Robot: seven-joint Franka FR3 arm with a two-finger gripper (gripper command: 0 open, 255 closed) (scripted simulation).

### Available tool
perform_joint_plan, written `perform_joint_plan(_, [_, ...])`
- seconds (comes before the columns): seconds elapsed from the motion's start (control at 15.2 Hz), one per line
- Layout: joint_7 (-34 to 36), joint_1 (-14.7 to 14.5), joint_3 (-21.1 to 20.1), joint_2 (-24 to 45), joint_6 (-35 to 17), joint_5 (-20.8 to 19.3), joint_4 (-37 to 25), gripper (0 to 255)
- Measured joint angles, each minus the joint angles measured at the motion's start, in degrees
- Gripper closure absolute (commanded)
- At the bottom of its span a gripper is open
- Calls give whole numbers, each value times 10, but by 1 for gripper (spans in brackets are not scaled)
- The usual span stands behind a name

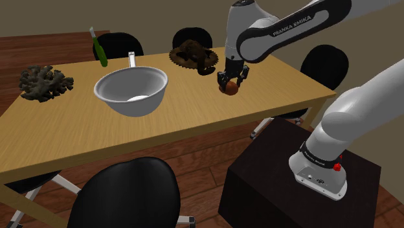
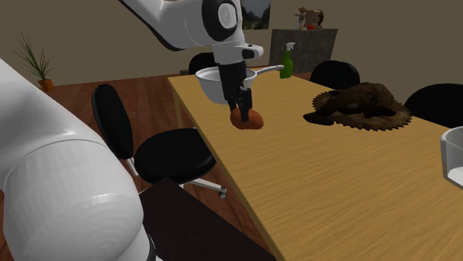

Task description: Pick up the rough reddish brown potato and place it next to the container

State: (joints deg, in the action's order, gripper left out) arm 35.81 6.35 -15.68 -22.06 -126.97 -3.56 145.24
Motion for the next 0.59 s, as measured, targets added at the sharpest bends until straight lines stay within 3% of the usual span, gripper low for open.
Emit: perform_joint_plan(0.59, [-15,-4,8,-31,76,9,-46,255])
